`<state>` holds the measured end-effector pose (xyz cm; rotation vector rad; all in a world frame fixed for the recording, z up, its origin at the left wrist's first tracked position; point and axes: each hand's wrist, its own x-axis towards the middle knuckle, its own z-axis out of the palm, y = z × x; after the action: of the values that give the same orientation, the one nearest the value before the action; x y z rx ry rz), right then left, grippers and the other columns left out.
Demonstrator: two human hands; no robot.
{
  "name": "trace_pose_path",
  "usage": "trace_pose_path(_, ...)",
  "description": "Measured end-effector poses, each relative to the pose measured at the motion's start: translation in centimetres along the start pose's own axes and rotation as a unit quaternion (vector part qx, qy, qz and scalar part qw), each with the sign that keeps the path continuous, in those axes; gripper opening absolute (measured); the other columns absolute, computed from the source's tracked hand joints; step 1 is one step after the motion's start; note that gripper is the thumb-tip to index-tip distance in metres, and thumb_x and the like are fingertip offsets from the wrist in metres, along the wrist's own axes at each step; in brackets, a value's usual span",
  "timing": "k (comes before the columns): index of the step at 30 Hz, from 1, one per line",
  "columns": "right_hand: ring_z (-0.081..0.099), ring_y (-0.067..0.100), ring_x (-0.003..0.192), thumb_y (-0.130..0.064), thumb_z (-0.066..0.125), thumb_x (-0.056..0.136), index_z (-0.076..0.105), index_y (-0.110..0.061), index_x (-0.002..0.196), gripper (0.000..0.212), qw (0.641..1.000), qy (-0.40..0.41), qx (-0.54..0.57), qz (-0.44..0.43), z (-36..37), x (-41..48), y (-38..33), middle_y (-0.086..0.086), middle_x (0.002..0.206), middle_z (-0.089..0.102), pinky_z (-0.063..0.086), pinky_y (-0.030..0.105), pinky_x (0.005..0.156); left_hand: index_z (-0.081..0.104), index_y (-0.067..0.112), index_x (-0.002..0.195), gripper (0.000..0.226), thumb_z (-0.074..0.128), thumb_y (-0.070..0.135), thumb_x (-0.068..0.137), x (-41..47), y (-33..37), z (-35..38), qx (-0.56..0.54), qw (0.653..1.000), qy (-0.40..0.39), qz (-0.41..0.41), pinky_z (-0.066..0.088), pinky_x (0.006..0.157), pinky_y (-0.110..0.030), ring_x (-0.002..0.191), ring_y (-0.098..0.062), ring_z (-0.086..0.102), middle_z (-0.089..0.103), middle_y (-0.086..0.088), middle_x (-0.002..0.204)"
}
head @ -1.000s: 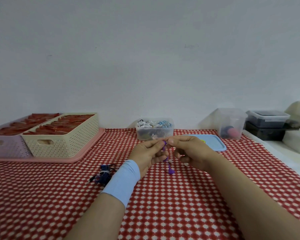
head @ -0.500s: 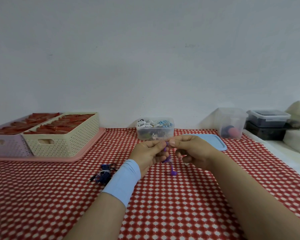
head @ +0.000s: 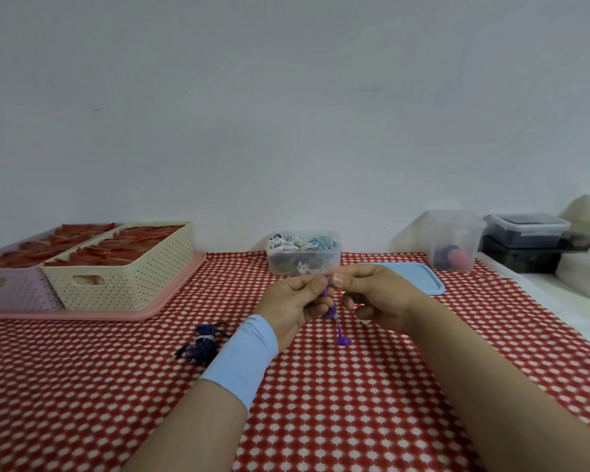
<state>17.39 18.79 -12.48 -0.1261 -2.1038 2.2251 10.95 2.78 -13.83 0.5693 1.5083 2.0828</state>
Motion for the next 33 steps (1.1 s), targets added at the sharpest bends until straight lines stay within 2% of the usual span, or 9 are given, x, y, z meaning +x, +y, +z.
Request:
trace_pose_path(2, 0.049, 0.009, 0.053, -0.015, 0.069, 0.089, 0.077, -0.01, 0.099, 0.014, 1.0, 0.014, -0.002, -0.009, 0.2, 0.01, 0.06, 0.003, 0.072, 0.068, 0.021, 0.017, 0.042, 0.069, 0.0, 0.107, 0.018, 0.058, 0.008, 0.095, 0.03, -0.02, 0.11, -0.01, 1.0, 0.005, 0.0, 0.054, 0.056, -0.016, 0.062, -0.008, 0.065, 0.07, -0.004, 0.075)
trace_pose_path(5, 0.051, 0.009, 0.056, -0.014, 0.066, 0.092, 0.077, -0.009, 0.102, 0.015, 1.0, 0.016, 0.01, -0.02, 0.16, -0.09, 0.17, 0.004, 0.077, 0.069, 0.028, 0.017, 0.042, 0.069, 0.001, 0.106, 0.018, 0.057, 0.008, 0.095, 0.03, 0.08, 0.21, -0.019, 1.0, 0.002, -0.002, 0.054, 0.056, -0.016, 0.063, -0.008, 0.065, 0.069, -0.005, 0.076)
trace_pose_path(11, 0.053, 0.01, 0.056, -0.024, 0.072, 0.078, 0.079, -0.013, 0.098, 0.024, 1.0, -0.014, -0.004, -0.001, 0.09, -0.54, -0.09, 0.005, 0.076, 0.07, 0.03, 0.017, 0.041, 0.071, 0.002, 0.1, 0.015, 0.059, 0.008, 0.093, -0.24, 0.29, -0.04, 0.024, 1.0, -0.016, 0.004, 0.054, 0.056, -0.017, 0.062, -0.009, 0.065, 0.07, -0.004, 0.074)
trace_pose_path(16, 0.055, 0.01, 0.057, -0.026, 0.073, 0.075, 0.08, -0.017, 0.085, 0.014, 0.999, -0.023, -0.02, 0.019, -0.28, -0.65, -0.27, 0.002, 0.08, 0.071, 0.031, 0.017, 0.042, 0.072, 0.003, 0.096, 0.014, 0.06, 0.008, 0.093, -0.38, 0.46, -0.15, 0.06, 0.998, -0.026, 0.009, 0.054, 0.057, -0.017, 0.063, -0.009, 0.066, 0.071, -0.005, 0.076)
trace_pose_path(20, 0.053, 0.009, 0.054, -0.023, 0.071, 0.082, 0.078, -0.014, 0.093, 0.016, 1.0, -0.017, -0.003, 0.005, -0.15, -0.39, -0.25, 0.003, 0.078, 0.07, 0.031, 0.017, 0.043, 0.072, 0.002, 0.097, 0.014, 0.06, 0.007, 0.093, -0.35, 0.45, 0.24, 0.024, 1.0, -0.014, 0.014, 0.053, 0.055, -0.016, 0.061, -0.008, 0.064, 0.07, -0.004, 0.074)
trace_pose_path(23, 0.056, 0.01, 0.054, -0.017, 0.069, 0.09, 0.077, -0.013, 0.1, 0.014, 0.999, 0.026, -0.012, -0.018, 0.36, -0.24, -0.14, 0.003, 0.076, 0.071, 0.033, 0.019, 0.044, 0.071, -0.001, 0.105, 0.018, 0.063, 0.008, 0.091, -0.13, 0.4, 0.07, 0.018, 1.0, 0.013, 0.013, 0.055, 0.057, -0.017, 0.064, -0.01, 0.066, 0.071, -0.006, 0.078)
trace_pose_path(27, 0.061, 0.014, 0.056, -0.014, 0.07, 0.091, 0.078, -0.018, 0.094, 0.009, 0.995, 0.07, -0.029, -0.059, 0.44, -0.17, 0.15, 0.005, 0.081, 0.073, 0.036, 0.024, 0.049, 0.073, 0.003, 0.102, 0.014, 0.066, 0.007, 0.089, 0.04, 0.46, -0.23, 0.054, 0.998, 0.036, 0.021, 0.057, 0.06, -0.02, 0.068, -0.014, 0.07, 0.074, -0.008, 0.083)
trace_pose_path(30, 0.061, 0.016, 0.058, -0.016, 0.071, 0.091, 0.082, -0.021, 0.088, 0.012, 0.993, 0.056, -0.066, -0.076, -0.01, -0.5, 0.08, 0.004, 0.084, 0.076, 0.039, 0.027, 0.052, 0.073, 0.003, 0.1, 0.013, 0.069, 0.005, 0.088, -0.1, 0.57, -0.12, 0.097, 0.994, 0.051, 0.026, 0.058, 0.06, -0.023, 0.066, -0.016, 0.07, 0.075, -0.008, 0.081)
trace_pose_path(33, 0.062, 0.014, 0.06, -0.011, 0.075, 0.087, 0.081, -0.018, 0.098, 0.014, 0.989, 0.036, -0.114, -0.085, -0.23, -0.89, -0.04, 0.005, 0.081, 0.076, 0.042, 0.026, 0.05, 0.074, 0.006, 0.094, 0.008, 0.071, 0.007, 0.086, -0.17, 0.62, -0.27, 0.129, 0.989, 0.059, 0.031, 0.059, 0.06, -0.025, 0.066, -0.018, 0.071, 0.075, -0.009, 0.08)
